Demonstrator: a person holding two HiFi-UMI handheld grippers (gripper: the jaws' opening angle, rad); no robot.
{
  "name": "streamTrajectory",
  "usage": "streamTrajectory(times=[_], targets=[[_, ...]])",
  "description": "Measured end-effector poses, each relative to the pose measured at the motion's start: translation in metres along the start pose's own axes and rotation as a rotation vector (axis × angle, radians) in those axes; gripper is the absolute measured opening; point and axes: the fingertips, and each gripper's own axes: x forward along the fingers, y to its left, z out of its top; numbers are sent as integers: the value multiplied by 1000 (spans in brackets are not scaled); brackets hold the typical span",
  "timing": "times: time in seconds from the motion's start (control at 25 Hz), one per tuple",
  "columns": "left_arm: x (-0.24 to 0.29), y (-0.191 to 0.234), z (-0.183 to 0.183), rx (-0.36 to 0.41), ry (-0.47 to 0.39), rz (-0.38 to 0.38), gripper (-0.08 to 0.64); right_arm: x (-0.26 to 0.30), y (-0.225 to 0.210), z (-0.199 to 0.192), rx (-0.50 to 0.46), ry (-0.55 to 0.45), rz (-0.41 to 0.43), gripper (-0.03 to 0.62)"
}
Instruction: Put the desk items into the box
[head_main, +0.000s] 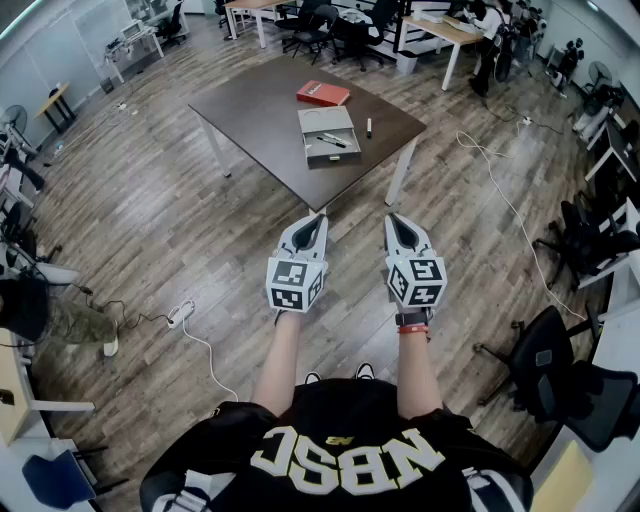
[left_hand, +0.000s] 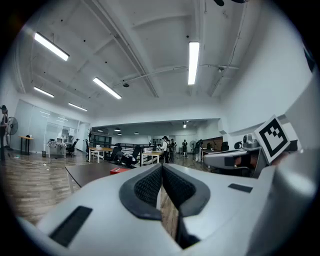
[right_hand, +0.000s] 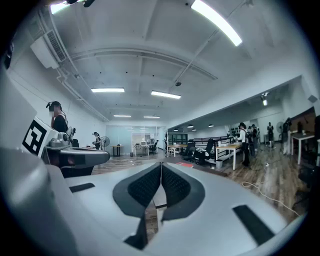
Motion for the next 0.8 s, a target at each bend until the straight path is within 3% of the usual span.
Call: streamTrajectory(times=[0.48, 0.8], targets=[[59, -60, -1, 7, -11, 51, 17, -14, -87, 2, 8, -8, 35, 9], [66, -77, -22, 13, 17, 87, 17, -3, -114, -16, 75, 2, 87, 14]])
